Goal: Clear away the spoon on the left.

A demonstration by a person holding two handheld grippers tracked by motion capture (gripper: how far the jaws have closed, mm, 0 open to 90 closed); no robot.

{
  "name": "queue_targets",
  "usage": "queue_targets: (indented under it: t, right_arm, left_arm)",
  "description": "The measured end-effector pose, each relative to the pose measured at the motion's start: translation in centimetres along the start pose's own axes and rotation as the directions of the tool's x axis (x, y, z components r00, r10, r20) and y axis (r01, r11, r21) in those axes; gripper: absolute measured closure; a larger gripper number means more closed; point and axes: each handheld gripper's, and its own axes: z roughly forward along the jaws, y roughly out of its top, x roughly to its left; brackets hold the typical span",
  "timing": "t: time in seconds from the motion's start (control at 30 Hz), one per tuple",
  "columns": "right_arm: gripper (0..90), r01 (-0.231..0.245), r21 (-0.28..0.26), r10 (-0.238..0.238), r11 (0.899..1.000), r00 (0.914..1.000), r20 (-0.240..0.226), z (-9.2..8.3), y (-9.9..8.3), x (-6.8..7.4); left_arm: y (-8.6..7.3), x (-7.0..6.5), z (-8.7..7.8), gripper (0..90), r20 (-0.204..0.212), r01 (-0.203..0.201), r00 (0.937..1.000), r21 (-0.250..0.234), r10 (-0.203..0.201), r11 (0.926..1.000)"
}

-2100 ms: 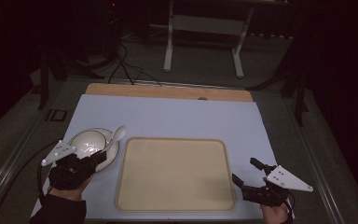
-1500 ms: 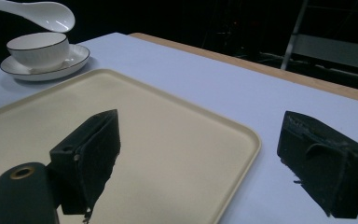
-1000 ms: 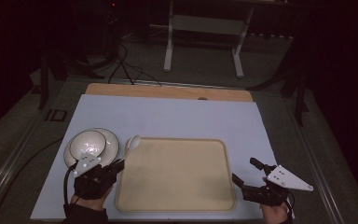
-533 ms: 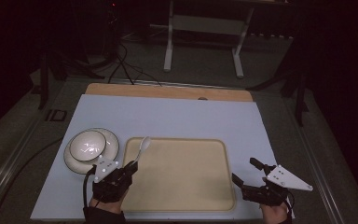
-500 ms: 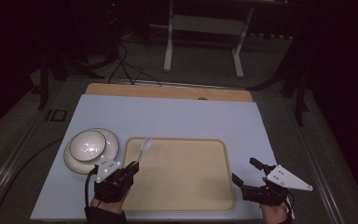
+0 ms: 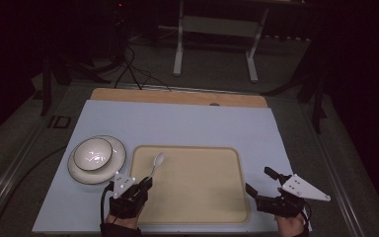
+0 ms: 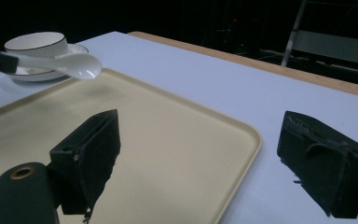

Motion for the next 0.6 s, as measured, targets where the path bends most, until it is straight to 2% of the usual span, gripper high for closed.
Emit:
queue_targets:
  t: [0.13, 0.2, 0.3, 0.37, 0.57, 0.6]
  right_arm:
    - [13.1, -0.005, -0.001, 0.005, 1.0, 1.0, 0.002, 0.0, 0.0, -0.1]
    - [13.1, -0.001, 0.001, 0.001, 1.0, 1.0, 0.001, 0.0, 0.0, 0.0]
    - [13.1, 0.004, -0.001, -0.004, 1.0, 1.0, 0.003, -0.1, 0.0, 0.0]
    - [13.2, 0.006, -0.001, -0.006, 1.0, 1.0, 0.005, -0.1, 0.0, 0.0]
    - [13.2, 0.001, 0.001, -0.001, 1.0, 1.0, 0.004, -0.1, 0.0, 0.0]
    - [13.2, 0.0, 0.0, 0.0, 1.0, 1.0, 0.003, -0.1, 0.0, -0.1]
  left_arm:
    - [-0.8, -0.1, 0.7, 85.8, -0.016, 0.012, 0.9998, -0.01, -0.012, 0.9999]
    - [-1.0, -0.3, 1.1, 85.8, -0.029, -0.004, 0.9996, -0.014, 0.003, 0.9999]
    - [-1.5, -0.9, 1.7, 85.7, -0.078, -0.036, 0.9964, -0.034, 0.033, 0.9988]
    - [-1.6, -0.9, 2.2, 85.7, -0.066, -0.023, 0.9976, -0.029, 0.022, 0.9993]
    - [-2.0, -0.9, 2.8, 85.7, -0.076, -0.019, 0.997, -0.013, 0.018, 0.9997]
    - [-2.0, -0.8, 3.0, 85.7, -0.064, -0.011, 0.9979, -0.005, 0.01, 0.9999]
